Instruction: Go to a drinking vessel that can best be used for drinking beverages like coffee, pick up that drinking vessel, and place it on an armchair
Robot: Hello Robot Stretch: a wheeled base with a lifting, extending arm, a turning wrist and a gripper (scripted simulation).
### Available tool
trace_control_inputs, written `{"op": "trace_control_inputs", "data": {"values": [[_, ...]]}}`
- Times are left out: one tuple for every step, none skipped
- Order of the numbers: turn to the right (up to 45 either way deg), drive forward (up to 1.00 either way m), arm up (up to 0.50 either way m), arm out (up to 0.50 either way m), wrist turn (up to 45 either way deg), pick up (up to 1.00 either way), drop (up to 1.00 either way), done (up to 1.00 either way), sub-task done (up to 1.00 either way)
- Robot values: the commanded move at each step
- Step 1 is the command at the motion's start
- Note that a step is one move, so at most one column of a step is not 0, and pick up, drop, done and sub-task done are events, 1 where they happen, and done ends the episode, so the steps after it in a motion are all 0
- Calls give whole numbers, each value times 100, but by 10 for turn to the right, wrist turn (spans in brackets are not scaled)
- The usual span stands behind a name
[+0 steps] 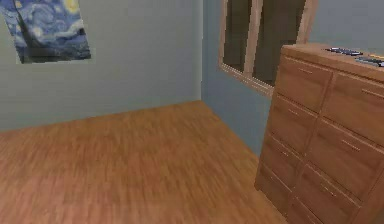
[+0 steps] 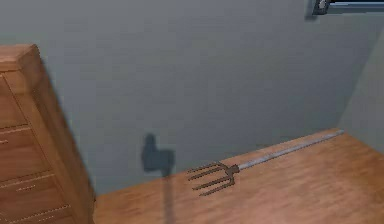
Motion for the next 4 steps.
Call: {"op": "trace_control_inputs", "data": {"values": [[-180, 0, 0, 0, 0, 0, 0, 0, 0], [-30, 0, 0, 0, 0, 0, 0, 0, 0], [0, 75, 0, 0, 0, 0, 0, 0, 0], [-450, 0, 0, 0, 0, 0, 0, 0, 0]]}}
